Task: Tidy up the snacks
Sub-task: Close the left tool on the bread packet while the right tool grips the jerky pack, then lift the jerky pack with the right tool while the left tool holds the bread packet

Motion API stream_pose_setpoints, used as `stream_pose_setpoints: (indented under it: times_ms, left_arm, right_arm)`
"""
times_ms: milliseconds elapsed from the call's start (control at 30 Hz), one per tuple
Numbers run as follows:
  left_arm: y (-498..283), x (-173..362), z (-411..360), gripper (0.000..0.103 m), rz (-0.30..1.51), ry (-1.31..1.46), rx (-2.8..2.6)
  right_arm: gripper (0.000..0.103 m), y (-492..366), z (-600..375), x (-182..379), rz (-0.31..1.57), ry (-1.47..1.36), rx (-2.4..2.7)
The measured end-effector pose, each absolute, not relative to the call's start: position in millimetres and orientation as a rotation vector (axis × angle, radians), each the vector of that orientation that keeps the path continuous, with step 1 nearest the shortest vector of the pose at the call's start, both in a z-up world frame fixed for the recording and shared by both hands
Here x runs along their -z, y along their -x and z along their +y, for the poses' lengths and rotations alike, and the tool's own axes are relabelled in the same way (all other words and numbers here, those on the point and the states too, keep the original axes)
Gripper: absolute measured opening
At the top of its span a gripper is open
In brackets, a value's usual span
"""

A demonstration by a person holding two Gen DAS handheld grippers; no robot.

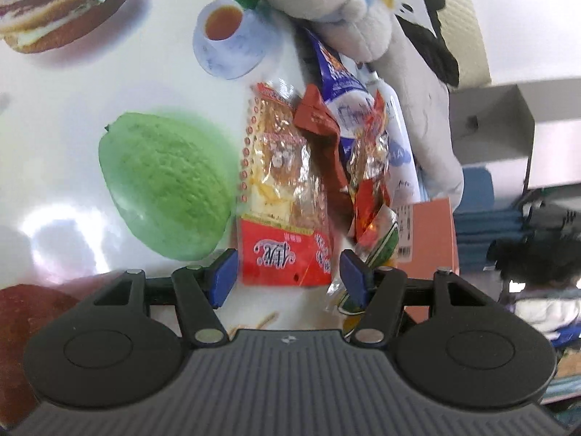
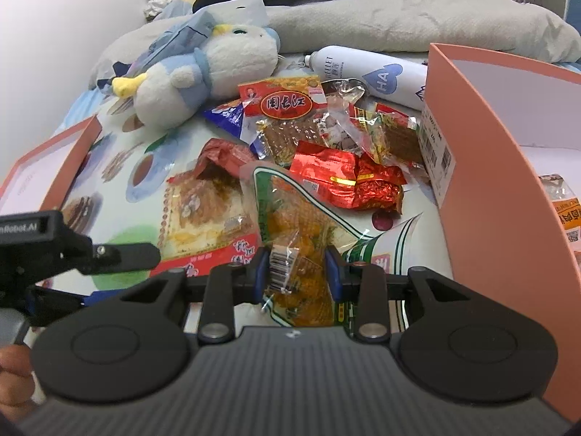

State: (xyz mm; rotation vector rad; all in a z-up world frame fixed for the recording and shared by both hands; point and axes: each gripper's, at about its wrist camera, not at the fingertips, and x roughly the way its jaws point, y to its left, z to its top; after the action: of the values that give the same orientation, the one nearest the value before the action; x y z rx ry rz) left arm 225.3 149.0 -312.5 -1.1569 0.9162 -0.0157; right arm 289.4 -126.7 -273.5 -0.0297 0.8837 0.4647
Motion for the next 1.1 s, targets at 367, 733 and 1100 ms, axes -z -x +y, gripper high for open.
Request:
stream_pose_setpoints:
  times_ms: [367,733,1100]
  left_arm:
    - [-223,314,148,0.072,0.868,1.213,0.035]
    - [-233,327,146,0.066,0.837,1.26,0.107]
    - [-248,318,123,0.007,0.951,0.977,0.049]
  right_arm:
    - [0.036,-299,-106,293,0.892,0.112,-0.521]
    - [0.037,-297,-110,296,0.907,0.068,-0.534]
    - [0.037,-286,-130,283,0.942,0.005,-0.474]
